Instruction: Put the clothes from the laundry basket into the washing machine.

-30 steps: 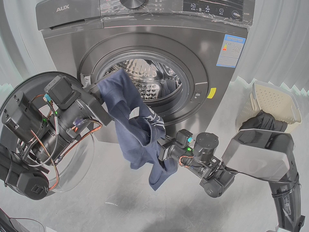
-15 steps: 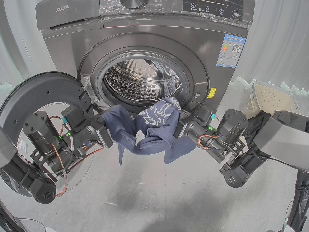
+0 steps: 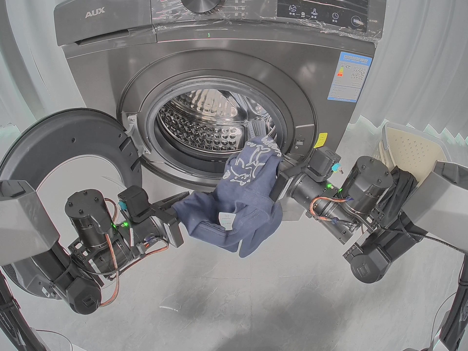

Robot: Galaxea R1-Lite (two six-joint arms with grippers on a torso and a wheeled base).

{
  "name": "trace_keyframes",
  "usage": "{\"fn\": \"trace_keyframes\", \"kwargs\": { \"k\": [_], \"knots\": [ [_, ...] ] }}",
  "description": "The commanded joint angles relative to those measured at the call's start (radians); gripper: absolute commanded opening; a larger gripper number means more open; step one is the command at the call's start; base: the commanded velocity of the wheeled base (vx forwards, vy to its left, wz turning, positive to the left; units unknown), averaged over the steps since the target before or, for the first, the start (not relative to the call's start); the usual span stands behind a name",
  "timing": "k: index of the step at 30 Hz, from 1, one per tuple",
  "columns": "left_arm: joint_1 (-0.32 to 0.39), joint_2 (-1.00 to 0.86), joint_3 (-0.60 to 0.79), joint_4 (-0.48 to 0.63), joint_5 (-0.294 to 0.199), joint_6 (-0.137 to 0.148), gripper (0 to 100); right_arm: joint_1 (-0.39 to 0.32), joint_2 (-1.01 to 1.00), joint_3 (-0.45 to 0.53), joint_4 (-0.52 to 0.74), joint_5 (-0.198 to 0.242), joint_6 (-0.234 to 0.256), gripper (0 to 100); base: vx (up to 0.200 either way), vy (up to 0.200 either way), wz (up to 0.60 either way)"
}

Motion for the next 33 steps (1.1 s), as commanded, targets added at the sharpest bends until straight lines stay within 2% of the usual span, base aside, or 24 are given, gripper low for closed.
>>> {"fn": "trace_keyframes", "kwargs": {
  "k": [1, 5, 7, 10, 15, 19, 21, 26, 29, 31, 32, 33],
  "knots": [
    [-0.004, 0.016, 0.037, 0.0, -0.007, -0.002, 100, -0.013, -0.011, -0.017, 0.001, 0.0, -0.001, 0, 0.0, 0.0, 0.0],
    [-0.018, 0.025, 0.103, 0.0, -0.053, 0.009, 100, -0.027, -0.011, -0.035, 0.007, 0.0, -0.003, 0, 0.0, 0.0, 0.0],
    [-0.035, 0.055, 0.143, 0.0, -0.081, 0.039, 100, -0.032, -0.011, -0.04, 0.01, 0.0, -0.004, 0, 0.0, 0.0, 0.0],
    [-0.038, 0.079, 0.18, 0.0, -0.086, 0.075, 100, -0.038, -0.008, -0.061, 0.014, 0.0, -0.004, 0, 0.0, 0.0, 0.0],
    [-0.039, 0.096, 0.226, 0.0, -0.1, 0.095, 100, -0.038, -0.002, -0.067, 0.013, 0.0, -0.004, 0, 0.0, 0.0, 0.0],
    [-0.056, 0.114, 0.29, 0.0, -0.142, 0.131, 100, -0.038, 0.0, -0.084, 0.014, 0.0, -0.004, 0, 0.0, 0.0, 0.0],
    [-0.062, 0.128, 0.298, 0.0, -0.146, 0.141, 100, -0.039, 0.004, -0.093, 0.014, 0.0, -0.004, 0, 0.0, 0.0, 0.0],
    [-0.058, 0.128, 0.253, -0.001, -0.139, 0.144, 100, -0.022, 0.018, -0.083, 0.002, 0.0, 0.001, 0, 0.0, 0.0, 0.0],
    [-0.056, 0.121, 0.163, -0.001, -0.123, 0.127, 100, 0.005, 0.038, -0.078, 0.001, -0.001, 0.004, 0, 0.0, 0.0, 0.0],
    [-0.056, 0.119, 0.152, -0.001, -0.118, 0.127, 100, 0.008, 0.038, -0.08, 0.001, -0.001, 0.004, 0, 0.0, 0.0, 0.0],
    [-0.062, 0.11, 0.094, -0.001, -0.093, 0.11, 100, 0.016, 0.038, -0.089, 0.007, -0.001, 0.002, 0, 0.0, 0.0, 0.0],
    [-0.062, 0.113, 0.077, -0.001, -0.092, 0.105, 100, 0.017, 0.038, -0.09, 0.01, -0.001, 0.002, 0, 0.0, 0.0, 0.0]
  ]
}}
